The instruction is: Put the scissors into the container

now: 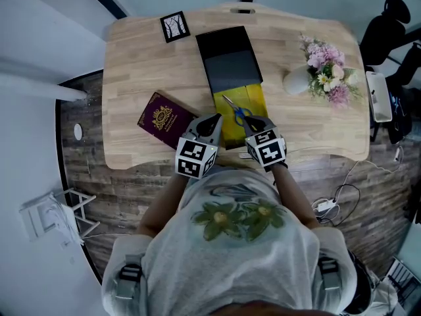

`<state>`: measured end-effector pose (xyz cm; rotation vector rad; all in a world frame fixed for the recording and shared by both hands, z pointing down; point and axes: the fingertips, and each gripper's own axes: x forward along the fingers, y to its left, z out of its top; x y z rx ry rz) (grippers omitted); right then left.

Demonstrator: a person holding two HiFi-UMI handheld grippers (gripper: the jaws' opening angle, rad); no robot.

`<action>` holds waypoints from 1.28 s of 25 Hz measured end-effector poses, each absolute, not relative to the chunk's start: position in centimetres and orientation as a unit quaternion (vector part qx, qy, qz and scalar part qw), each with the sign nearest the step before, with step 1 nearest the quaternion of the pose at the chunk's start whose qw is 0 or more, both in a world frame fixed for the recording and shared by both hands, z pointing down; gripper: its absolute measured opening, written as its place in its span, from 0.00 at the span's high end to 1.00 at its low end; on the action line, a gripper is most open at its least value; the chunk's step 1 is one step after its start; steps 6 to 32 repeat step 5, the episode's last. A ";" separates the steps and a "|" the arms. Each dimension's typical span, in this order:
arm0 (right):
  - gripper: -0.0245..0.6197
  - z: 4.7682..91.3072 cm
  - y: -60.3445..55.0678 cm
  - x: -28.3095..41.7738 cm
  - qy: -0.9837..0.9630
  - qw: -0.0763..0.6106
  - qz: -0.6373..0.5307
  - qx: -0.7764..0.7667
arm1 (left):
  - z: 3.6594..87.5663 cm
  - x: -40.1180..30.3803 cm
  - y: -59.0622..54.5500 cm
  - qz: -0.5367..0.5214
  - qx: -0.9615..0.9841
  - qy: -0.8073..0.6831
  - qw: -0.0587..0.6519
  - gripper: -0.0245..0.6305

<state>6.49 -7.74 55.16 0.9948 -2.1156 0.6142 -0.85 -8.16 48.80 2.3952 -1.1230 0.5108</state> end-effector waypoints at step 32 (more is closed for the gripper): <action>0.95 55.2 -6.7 7.2 -0.816 0.351 0.243 0.389 | 48.8 -0.5 -7.1 0.187 0.868 -0.404 0.222 0.95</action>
